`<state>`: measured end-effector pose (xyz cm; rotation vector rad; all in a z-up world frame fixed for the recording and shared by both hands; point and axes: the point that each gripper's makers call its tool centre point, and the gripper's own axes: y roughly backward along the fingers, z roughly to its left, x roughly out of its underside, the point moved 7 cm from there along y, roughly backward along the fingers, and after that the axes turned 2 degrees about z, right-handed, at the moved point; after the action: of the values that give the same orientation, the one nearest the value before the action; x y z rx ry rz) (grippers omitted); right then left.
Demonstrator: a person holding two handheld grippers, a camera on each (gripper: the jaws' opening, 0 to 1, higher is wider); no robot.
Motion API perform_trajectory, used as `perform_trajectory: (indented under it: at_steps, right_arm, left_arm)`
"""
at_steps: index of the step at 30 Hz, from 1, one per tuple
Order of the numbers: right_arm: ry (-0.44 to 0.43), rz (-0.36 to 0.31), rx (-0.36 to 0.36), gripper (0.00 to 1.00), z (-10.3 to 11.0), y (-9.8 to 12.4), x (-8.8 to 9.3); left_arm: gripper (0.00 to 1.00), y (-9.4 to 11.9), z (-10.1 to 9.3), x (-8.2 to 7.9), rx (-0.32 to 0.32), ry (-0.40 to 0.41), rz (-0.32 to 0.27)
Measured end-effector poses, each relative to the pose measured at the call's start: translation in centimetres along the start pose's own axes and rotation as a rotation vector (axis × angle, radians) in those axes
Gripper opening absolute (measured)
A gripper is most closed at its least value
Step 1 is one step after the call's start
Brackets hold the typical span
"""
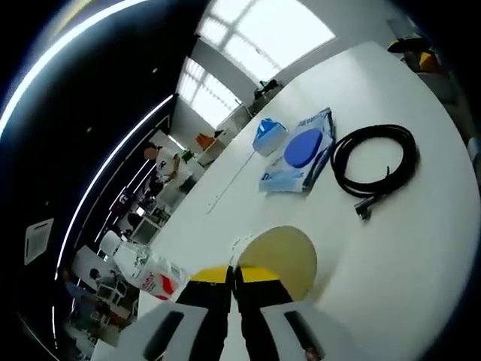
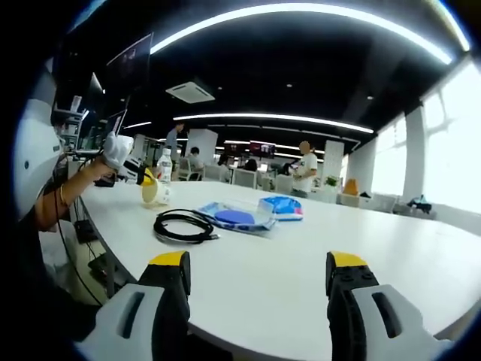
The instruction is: Arrange the tabletop items into an orderly group along one side of the table until the central work area is clear of visible clutter.
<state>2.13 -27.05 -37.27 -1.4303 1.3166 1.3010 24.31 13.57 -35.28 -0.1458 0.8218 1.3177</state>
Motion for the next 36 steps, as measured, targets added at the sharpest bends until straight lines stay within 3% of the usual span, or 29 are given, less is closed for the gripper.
perform_trajectory:
  at_steps: [5,21,28,32,36]
  right_arm:
    - [-0.001,0.001,0.001,0.7,0.0,0.0,0.1]
    - [-0.017,-0.012,-0.003,0.7,-0.3,-0.1,0.3]
    - [-0.015,-0.011,-0.007,0.7,-0.2,0.0,0.4]
    - [-0.016,-0.01,-0.008,0.7,-0.2,-0.1,0.5]
    - [-0.015,-0.017,-0.016,0.7,0.0,0.0,0.4]
  left_arm:
    - [0.01,-0.2,0.3,-0.1,0.014,-0.023,0.006]
    - [0.01,-0.1,3.6,-3.8,0.239,-0.099,-0.038]
    - [0.01,-1.2,4.1,-3.6,0.312,-0.135,0.005]
    - [0.01,-2.1,4.5,-3.3,0.394,-0.179,0.063]
    - [0.01,-2.5,4.9,-3.8,0.466,-0.206,0.053]
